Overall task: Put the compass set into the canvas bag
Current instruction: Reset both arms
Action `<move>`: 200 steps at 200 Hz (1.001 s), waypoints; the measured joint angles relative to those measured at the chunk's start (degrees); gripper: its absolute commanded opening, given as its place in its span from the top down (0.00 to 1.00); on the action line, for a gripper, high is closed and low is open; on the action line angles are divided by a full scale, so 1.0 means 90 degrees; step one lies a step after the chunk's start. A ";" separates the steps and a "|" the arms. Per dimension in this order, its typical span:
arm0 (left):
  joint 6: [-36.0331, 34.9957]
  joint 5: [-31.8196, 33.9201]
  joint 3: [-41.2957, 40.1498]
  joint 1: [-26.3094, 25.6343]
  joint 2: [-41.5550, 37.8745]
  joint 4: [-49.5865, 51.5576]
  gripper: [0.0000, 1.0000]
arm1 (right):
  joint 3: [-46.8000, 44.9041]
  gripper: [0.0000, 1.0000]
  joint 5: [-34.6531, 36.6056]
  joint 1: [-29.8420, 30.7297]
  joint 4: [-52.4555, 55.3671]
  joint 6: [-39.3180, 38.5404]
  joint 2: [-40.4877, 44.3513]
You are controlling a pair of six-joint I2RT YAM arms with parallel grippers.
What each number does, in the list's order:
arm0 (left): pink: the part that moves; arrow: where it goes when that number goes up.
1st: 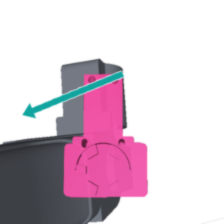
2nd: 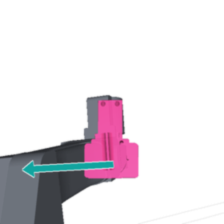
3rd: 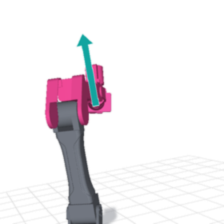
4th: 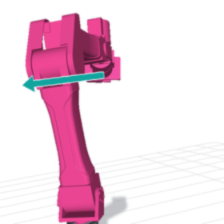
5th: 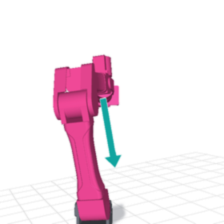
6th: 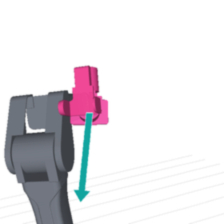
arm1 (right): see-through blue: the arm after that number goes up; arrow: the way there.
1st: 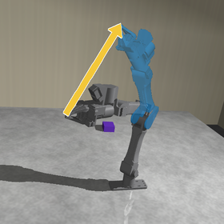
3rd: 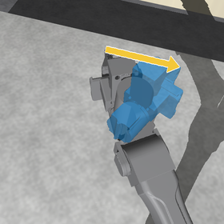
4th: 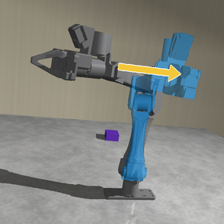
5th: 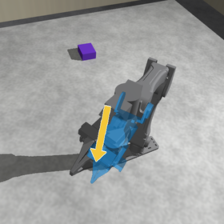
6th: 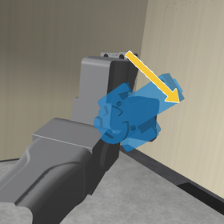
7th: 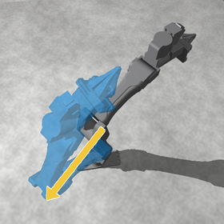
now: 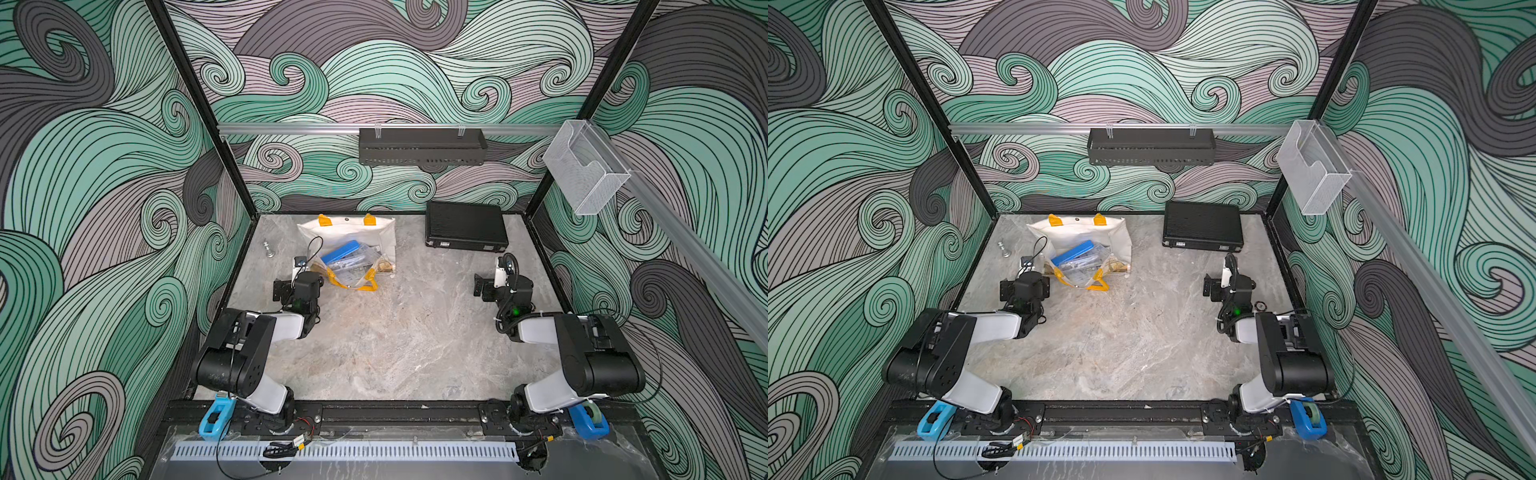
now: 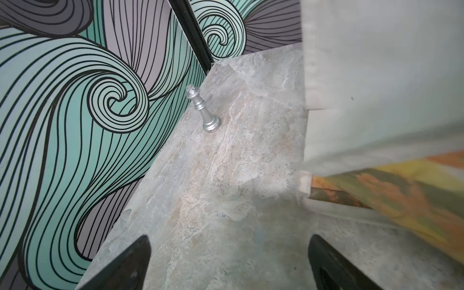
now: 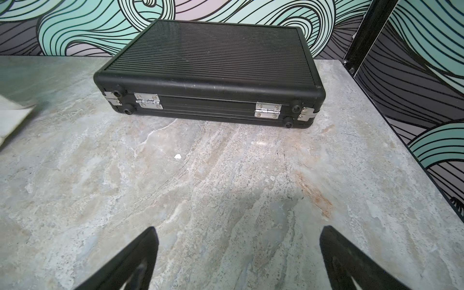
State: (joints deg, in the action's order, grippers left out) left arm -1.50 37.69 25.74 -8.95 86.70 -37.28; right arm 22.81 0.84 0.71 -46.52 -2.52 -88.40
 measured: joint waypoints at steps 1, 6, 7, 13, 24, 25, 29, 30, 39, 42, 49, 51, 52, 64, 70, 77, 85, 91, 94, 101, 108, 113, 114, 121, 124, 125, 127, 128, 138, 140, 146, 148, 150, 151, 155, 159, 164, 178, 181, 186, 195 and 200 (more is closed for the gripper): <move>0.0019 -0.0032 -0.0012 0.0029 -0.0012 -0.0012 0.01 | 0.0000 0.00 0.0000 0.0002 0.0000 0.0000 0.0000; 0.0109 -0.0253 -0.0090 0.0219 -0.0104 -0.0104 0.01 | 0.0000 0.00 -0.0002 0.0002 0.0000 0.0000 0.0000; 0.0121 -0.0289 -0.0102 0.0253 -0.0119 -0.0126 0.01 | 0.0000 0.00 -0.0002 0.0002 0.0000 0.0000 0.0000; 0.0245 -0.0534 -0.0206 0.0478 -0.0202 -0.0250 0.01 | 0.0000 0.00 -0.0005 0.0002 -0.0002 0.0000 0.0000; 0.0432 -0.0882 -0.0376 0.0845 -0.0223 -0.0561 0.01 | 0.0000 0.00 -0.0015 0.0002 -0.0002 0.0000 0.0000; 0.0452 -0.0942 -0.0393 0.0884 -0.0209 -0.0600 0.01 | 0.0000 0.00 -0.0015 0.0002 -0.0002 0.0000 0.0000; 0.0495 -0.0993 -0.0430 0.0979 -0.0141 -0.0726 0.01 | 0.0000 0.00 -0.0022 0.0000 0.0000 0.0000 0.0000; 0.0515 -0.1010 -0.0435 0.0996 -0.0131 -0.0746 0.01 | 0.0000 0.00 -0.0022 0.0000 0.0000 0.0000 0.0000; 0.0544 -0.1256 -0.0449 0.1117 0.0056 -0.0886 0.01 | 0.0000 0.00 -0.0029 0.0002 -0.0002 0.0000 0.0000; 0.0554 -0.1299 -0.0437 0.1127 0.0119 -0.0886 0.01 | 0.0000 0.00 -0.0032 0.0002 -0.0005 0.0000 0.0000; 0.0571 -0.1457 -0.0393 0.1127 0.0194 -0.0801 0.01 | 0.0000 0.00 -0.0041 0.0002 0.0000 0.0000 0.0000; 0.0580 -0.1520 -0.0376 0.1124 0.0209 -0.0758 0.01 | 0.0000 0.00 -0.0046 0.0000 0.0000 0.0000 0.0000; 0.0583 -0.1537 -0.0372 0.1122 0.0214 -0.0748 0.01 | 0.0000 0.00 -0.0046 0.0000 0.0000 0.0000 0.0000; 0.0644 -0.1700 -0.0257 0.1112 0.0206 -0.0566 0.01 | 0.0000 0.00 -0.0053 0.0000 -0.0002 0.0000 0.0000; 0.0646 -0.1761 -0.0221 0.1098 0.0209 -0.0602 0.01 | 0.0000 0.00 -0.0058 0.0002 -0.0005 0.0000 0.0000; 0.0646 -0.1817 -0.0206 0.1098 0.0206 -0.0665 0.01 | 0.0000 0.00 -0.0068 0.0000 0.0000 0.0000 0.0000; 0.0663 -0.1855 -0.0187 0.1098 0.0202 -0.0651 0.01 | 0.0000 0.00 -0.0070 0.0002 -0.0002 0.0000 0.0000; 0.0685 -0.1887 -0.0155 0.1098 0.0187 -0.0551 0.01 | 0.0000 0.00 -0.0073 0.0002 -0.0002 0.0000 0.0000; 0.0695 -0.1909 -0.0143 0.1098 0.0185 -0.0522 0.01 | 0.0000 0.00 -0.0073 0.0002 -0.0002 0.0000 0.0000; 0.0697 -0.1931 -0.0138 0.1098 0.0177 -0.0529 0.01 | 0.0000 0.00 -0.0075 0.0002 -0.0002 0.0000 0.0000; 0.0699 -0.1945 -0.0136 0.1098 0.0177 -0.0532 0.01 | 0.0000 0.00 -0.0075 0.0002 -0.0002 0.0000 0.0000; 0.0699 -0.1962 -0.0136 0.1098 0.0177 -0.0522 0.01 | 0.0000 0.00 -0.0075 0.0002 -0.0002 0.0000 0.0000; 0.0702 -0.1962 -0.0136 0.1098 0.0177 -0.0515 0.01 | 0.0000 0.00 -0.0075 0.0002 -0.0002 0.0000 0.0000; 0.0724 -0.1979 -0.0129 0.1098 0.0170 -0.0447 0.01 | 0.0000 0.00 -0.0078 0.0002 -0.0002 0.0000 0.0000; 0.0726 -0.1984 -0.0129 0.1098 0.0170 -0.0437 0.01 | 0.0000 0.00 -0.0078 0.0002 -0.0002 0.0000 0.0000; 0.0729 -0.1984 -0.0129 0.1098 0.0170 -0.0435 0.01 | 0.0000 0.00 -0.0078 0.0002 -0.0002 0.0000 0.0000; 0.0729 -0.1984 -0.0129 0.1098 0.0170 -0.0430 0.01 | 0.0000 0.00 -0.0078 0.0002 -0.0002 -0.0002 0.0000; 0.0729 -0.1987 -0.0129 0.1098 0.0170 -0.0430 0.01 | 0.0000 0.00 -0.0078 0.0002 0.0000 0.0000 0.0000; 0.0741 -0.2001 -0.0126 0.1098 0.0170 -0.0406 0.01 | 0.0000 0.00 -0.0078 0.0002 -0.0002 0.0000 0.0000; 0.0743 -0.2004 -0.0126 0.1098 0.0170 -0.0398 0.01 | 0.0000 0.00 -0.0078 0.0002 -0.0002 0.0000 0.0000; 0.0750 -0.2006 -0.0121 0.1098 0.0170 -0.0374 0.01 | 0.0000 0.00 -0.0078 0.0002 -0.0002 0.0000 0.0000; 0.0750 -0.2008 -0.0121 0.1098 0.0170 -0.0374 0.01 | 0.0000 0.00 -0.0078 0.0002 -0.0002 0.0000 0.0000; 0.0750 -0.2008 -0.0121 0.1098 0.0170 -0.0369 0.01 | 0.0000 0.00 -0.0078 0.0002 -0.0002 0.0000 0.0000; 0.0750 -0.2006 -0.0121 0.1098 0.0170 -0.0367 0.01 | 0.0000 0.00 -0.0078 0.0002 -0.0002 0.0000 0.0000; 0.0748 -0.2021 -0.0121 0.1098 0.0170 -0.0359 0.01 | 0.0000 0.00 -0.0078 0.0002 -0.0002 0.0000 0.0000; 0.0748 -0.2045 -0.0121 0.1098 0.0170 -0.0352 0.01 | 0.0000 0.00 -0.0078 0.0002 -0.0002 0.0000 0.0000; 0.0746 -0.2072 -0.0114 0.1098 0.0170 -0.0330 0.01 | 0.0000 0.00 -0.0078 0.0002 -0.0002 0.0000 0.0000; 0.0746 -0.2123 -0.0112 0.1098 0.0170 -0.0306 0.01 | 0.0000 0.00 -0.0078 0.0002 -0.0002 0.0000 0.0000; 0.0746 -0.2127 -0.0109 0.1098 0.0170 -0.0306 0.01 | 0.0000 0.00 -0.0078 0.0002 -0.0002 0.0000 0.0000; 0.0746 -0.2135 -0.0109 0.1098 0.0170 -0.0306 0.01 | 0.0000 0.00 -0.0078 0.0002 -0.0002 0.0000 0.0000; 0.0746 -0.2149 -0.0109 0.1098 0.0170 -0.0294 0.01 | 0.0000 0.00 -0.0078 0.0002 -0.0002 0.0000 0.0000; 0.0741 -0.2174 -0.0112 0.1098 0.0170 -0.0291 0.01 | 0.0000 0.00 -0.0078 0.0002 -0.0002 0.0000 0.0000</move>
State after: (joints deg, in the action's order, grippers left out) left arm 5.17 18.13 24.73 0.93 88.23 -39.90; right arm 22.81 0.14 0.73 -46.54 -2.52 -88.40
